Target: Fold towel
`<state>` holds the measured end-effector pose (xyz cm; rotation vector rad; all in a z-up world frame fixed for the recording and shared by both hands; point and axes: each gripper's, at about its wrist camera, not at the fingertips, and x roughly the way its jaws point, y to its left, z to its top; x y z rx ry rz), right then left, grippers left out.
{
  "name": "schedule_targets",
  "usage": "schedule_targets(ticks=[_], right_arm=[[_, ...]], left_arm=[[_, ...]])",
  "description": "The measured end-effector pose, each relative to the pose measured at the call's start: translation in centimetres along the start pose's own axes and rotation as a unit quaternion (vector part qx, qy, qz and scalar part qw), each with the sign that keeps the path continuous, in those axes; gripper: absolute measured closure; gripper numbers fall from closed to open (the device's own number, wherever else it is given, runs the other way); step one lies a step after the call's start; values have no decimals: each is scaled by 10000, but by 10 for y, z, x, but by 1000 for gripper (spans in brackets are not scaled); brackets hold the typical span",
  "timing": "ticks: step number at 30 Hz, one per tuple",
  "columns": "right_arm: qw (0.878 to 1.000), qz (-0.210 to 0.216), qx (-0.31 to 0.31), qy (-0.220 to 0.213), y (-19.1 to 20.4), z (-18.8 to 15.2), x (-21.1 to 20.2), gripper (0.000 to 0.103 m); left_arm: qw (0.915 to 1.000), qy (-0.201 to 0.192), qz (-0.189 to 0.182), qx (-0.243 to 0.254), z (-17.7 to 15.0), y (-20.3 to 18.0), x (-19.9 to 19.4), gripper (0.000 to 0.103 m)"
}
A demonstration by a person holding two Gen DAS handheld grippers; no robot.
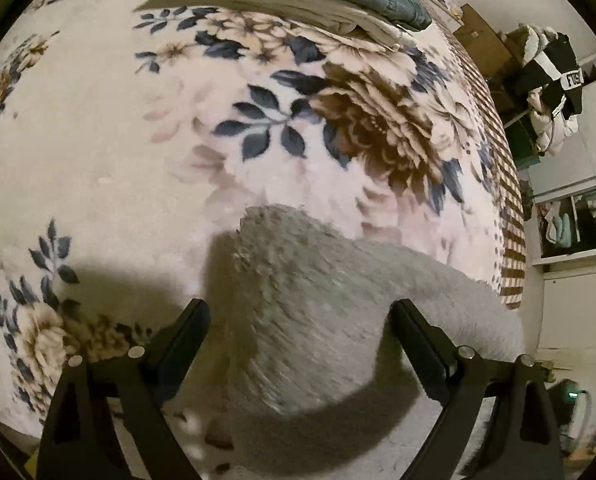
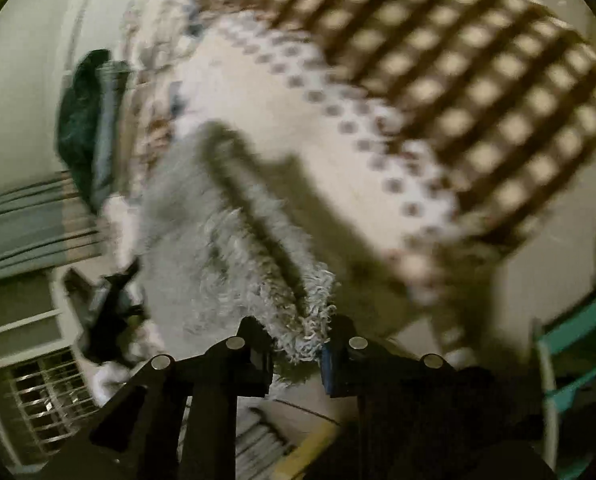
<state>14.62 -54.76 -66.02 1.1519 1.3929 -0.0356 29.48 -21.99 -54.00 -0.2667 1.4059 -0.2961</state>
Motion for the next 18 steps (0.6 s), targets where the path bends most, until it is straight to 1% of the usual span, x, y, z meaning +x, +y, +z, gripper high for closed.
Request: schedule_targets(ticks=[2,3,4,5,6,8,10,11,12,14,16,17,18], right_arm=[[9984,-519,39,219,-10,6,10,83],[9974,-647,10,317,-10,10,15,76],[9970,-656,27,409,-8,14,19,67],[9961,-731,28,491,-4,18,18,46],[9959,-793,-53,436,2,21,13,38],[9971,-648,-410,-10,22,27,-12,37],[9957,-433,-721,-391,44,33,-30,28],[9953,-341,-782,-456,49,36,-33,23],[9949,-219,-871,-452,56,41,-31,20],[9936,-169,-1093,-241,74,61,-10,20],[9933,-151,-1146,-5,83,80,13,20],[9931,-116,-1144,222,88,92,29,27],[9923,-79,-1224,198,97,93,35,72]], left_arm=[[10000,-5,14,82,0,-5,-2,10],[9999,-19,39,134,-1,-7,-4,10],[9998,-19,47,196,-1,-9,-6,10],[9998,-16,23,213,-2,-9,-9,10],[9998,-26,-9,215,-2,-9,-11,10],[9998,-71,-52,191,-3,-8,-17,10],[9998,-111,-88,125,-3,-5,-20,10],[9998,-112,-96,99,-3,-4,-19,10],[9999,-104,-97,68,-3,-3,-18,10],[9999,-78,-118,-2,-3,-1,-14,10],[9999,-65,-102,-15,-4,-1,-11,10],[9999,-61,-91,-11,-4,0,-9,10],[10000,-53,-78,-14,-5,0,-7,10]])
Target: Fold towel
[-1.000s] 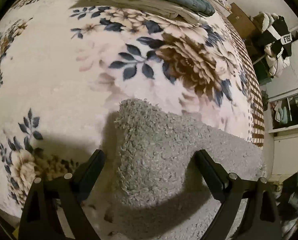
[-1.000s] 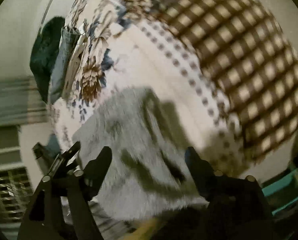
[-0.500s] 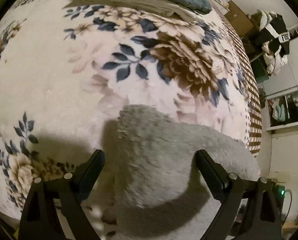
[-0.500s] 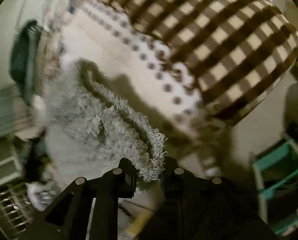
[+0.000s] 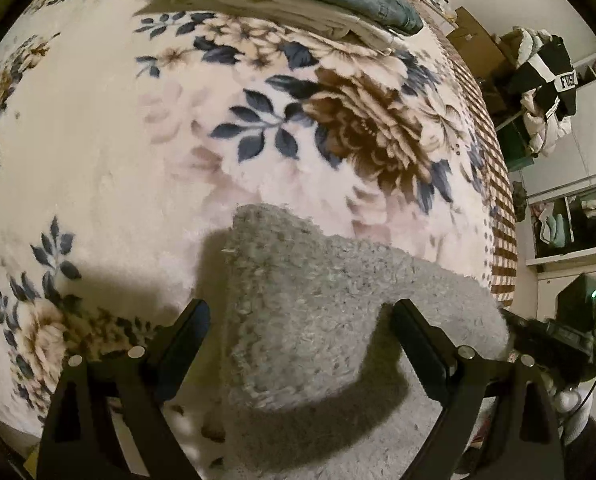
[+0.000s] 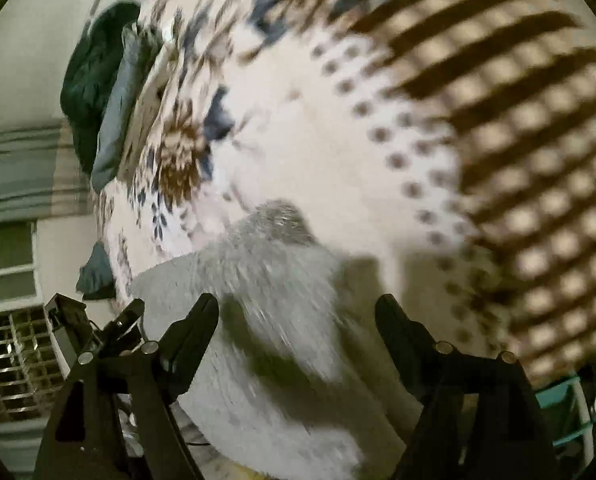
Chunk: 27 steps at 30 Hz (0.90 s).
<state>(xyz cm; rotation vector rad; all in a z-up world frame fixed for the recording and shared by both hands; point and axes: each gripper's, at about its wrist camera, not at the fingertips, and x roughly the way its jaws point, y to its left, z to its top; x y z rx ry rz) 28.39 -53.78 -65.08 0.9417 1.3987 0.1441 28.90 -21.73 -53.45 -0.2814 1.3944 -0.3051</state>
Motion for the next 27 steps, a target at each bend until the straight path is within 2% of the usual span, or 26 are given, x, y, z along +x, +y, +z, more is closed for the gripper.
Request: schedule_targets(ticks=[1,2,3,6,8,10,11,12,14,15,16,18,20,22,23,24,25,26,27], right_arm=[[9996,-147,-175,-172,8,4,2,80],[9976,-355,-388,-440,21,9,4,80],[9965,-393,-447,-581,24,11,3,81],[9942,-566,-294,-863,24,24,7,81],[9937,-773,-237,-770,16,32,21,80],[9937,-950,-330,-488,10,34,28,74],[9950,-884,-270,-377,7,35,27,56],[9957,-842,-195,-334,4,35,22,33],[9979,-433,-143,-468,-3,28,-2,14],[9983,-238,-175,-510,-6,23,-11,7],[9986,-96,-228,-477,-10,16,-18,6],[9993,-20,-294,-224,-23,1,-22,6],[9996,-78,-169,232,-41,-18,-15,5],[9983,72,230,522,-63,-39,-7,8],[9973,317,462,482,-73,-50,-8,20],[9962,484,592,427,-80,-58,-10,51],[9949,593,733,369,-86,-65,-13,68],[9927,708,934,281,-92,-73,-16,77],[9910,810,1055,173,-95,-78,-19,81]], left_arm=[[10000,28,8,-24,0,2,3,10],[10000,54,-8,-64,0,4,6,10],[9999,65,-43,-96,0,6,8,10],[9995,128,-179,-246,1,12,15,10],[9990,170,-248,-317,0,15,16,10],[9988,152,-302,-359,-2,16,9,10],[9986,78,-358,-373,-6,18,1,10],[9982,-12,-424,-418,-10,21,-9,10],[9962,-113,-623,-593,-21,27,-23,10],[9947,-155,-716,-720,-31,32,-30,10],[9936,-161,-761,-819,-38,34,-33,10],[9917,-106,-827,-977,-52,38,-32,10],[9906,-20,-835,-1083,-65,40,-26,10],[9906,82,-784,-1120,-74,40,-18,10],[9907,150,-766,-1117,-78,40,-14,10],[9910,178,-727,-1110,-81,39,-11,10],[9916,193,-694,-1071,-83,38,-9,10],[9921,197,-675,-1040,-83,38,-7,10],[9925,199,-650,-1020,-83,38,-7,10]])
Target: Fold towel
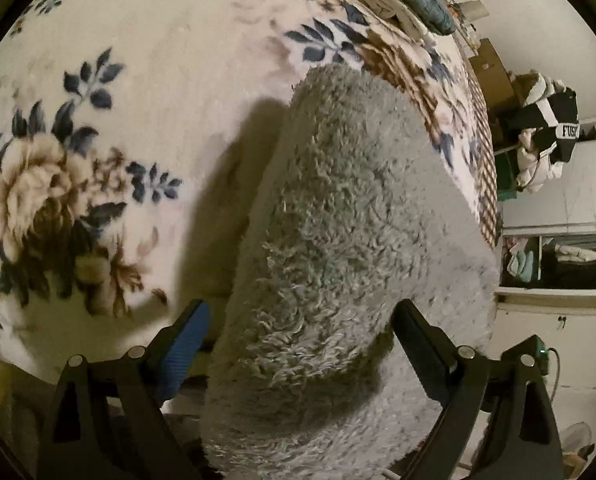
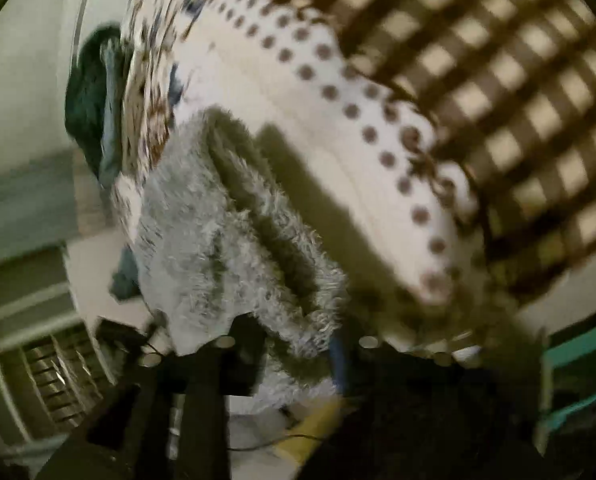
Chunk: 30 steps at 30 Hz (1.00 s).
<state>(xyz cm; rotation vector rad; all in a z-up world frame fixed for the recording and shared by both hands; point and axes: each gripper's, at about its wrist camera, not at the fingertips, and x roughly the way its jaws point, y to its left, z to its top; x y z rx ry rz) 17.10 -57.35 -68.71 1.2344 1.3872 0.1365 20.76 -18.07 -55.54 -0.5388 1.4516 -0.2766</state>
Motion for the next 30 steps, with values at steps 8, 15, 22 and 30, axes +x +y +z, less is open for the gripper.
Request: schedule_targets(ticks=[8,15,22,30], right_arm=[[9915,-985,-718,453,-3,2,5,61],[9913,-7,-1247,424,16,31,15,0],[9782,178,-1500,1427,13,35,81,0],[9872,278,-1334,828,13,18,56,54]], left_arm=[[9997,41,23,258,0,-5,0,10],[9980,95,-628,-28,10,12,26,10],[9932,156,-1133,-205,10,29,32,13],[9930,-95,-1162,199,7,6,-10,68]])
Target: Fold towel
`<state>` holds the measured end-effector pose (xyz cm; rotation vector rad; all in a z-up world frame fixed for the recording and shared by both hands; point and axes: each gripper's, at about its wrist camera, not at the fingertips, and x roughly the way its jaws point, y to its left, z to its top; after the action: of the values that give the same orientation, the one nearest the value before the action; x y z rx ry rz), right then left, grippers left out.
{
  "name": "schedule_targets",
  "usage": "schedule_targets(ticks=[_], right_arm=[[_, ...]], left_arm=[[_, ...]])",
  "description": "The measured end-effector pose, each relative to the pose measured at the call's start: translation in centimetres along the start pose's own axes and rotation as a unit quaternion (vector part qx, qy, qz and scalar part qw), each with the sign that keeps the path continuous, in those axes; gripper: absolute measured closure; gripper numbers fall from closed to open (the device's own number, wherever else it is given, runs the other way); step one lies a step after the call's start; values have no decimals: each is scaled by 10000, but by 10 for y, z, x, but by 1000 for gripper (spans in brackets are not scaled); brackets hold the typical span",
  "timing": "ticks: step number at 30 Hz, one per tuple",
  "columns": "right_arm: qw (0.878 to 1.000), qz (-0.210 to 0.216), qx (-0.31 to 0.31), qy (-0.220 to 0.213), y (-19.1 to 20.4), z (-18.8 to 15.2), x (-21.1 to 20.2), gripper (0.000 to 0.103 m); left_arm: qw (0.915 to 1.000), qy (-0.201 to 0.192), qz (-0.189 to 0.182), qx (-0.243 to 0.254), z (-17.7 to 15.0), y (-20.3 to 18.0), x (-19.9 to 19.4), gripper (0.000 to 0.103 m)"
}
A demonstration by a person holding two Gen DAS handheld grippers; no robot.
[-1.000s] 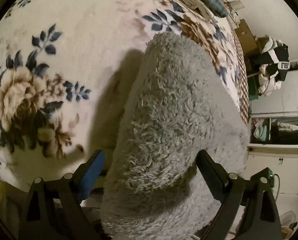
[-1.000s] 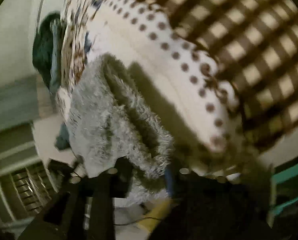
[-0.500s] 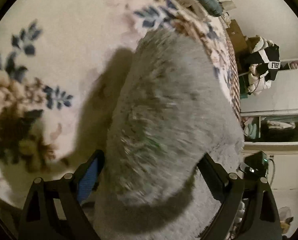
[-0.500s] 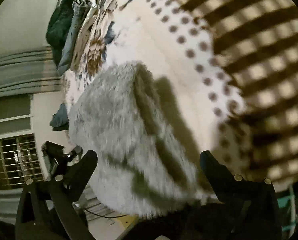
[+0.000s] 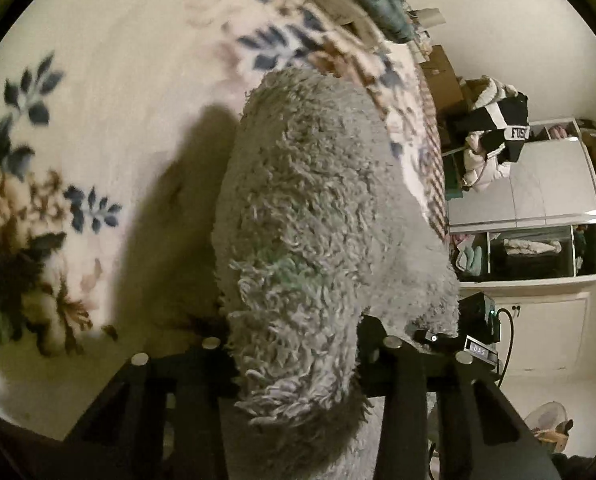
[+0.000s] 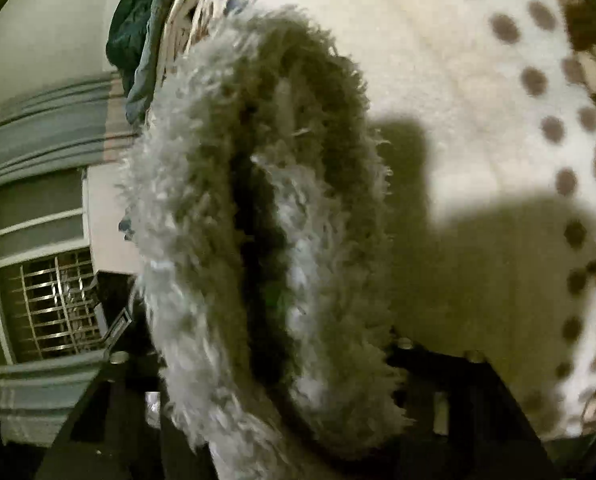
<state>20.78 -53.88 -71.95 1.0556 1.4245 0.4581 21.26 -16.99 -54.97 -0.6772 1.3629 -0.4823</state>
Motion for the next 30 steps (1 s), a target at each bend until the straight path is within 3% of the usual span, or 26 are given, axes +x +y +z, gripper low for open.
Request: schedule_targets(ticks=[8,15,22,26,30], right_arm=[[9993,144,-103,-322,43,-23,-41,58],[9975,242,-453,-479,128,9,-82,58],[9924,219,-771,-933,219,121,-95,58],[9908,135,-855,-1039,254,201,-73,58],[9913,27,-803,-1046,277,281,-23,58]], left_arm=[[9995,-289,50,153,23,-50,-57,69],[9965,-749,14,370,110,-102,-106,69],[9938,-1052,-139,331,267,-118,-101,68],[9935,-1085,-111,318,358,-106,-84,68],[9950,-953,75,292,436,-81,-57,66]])
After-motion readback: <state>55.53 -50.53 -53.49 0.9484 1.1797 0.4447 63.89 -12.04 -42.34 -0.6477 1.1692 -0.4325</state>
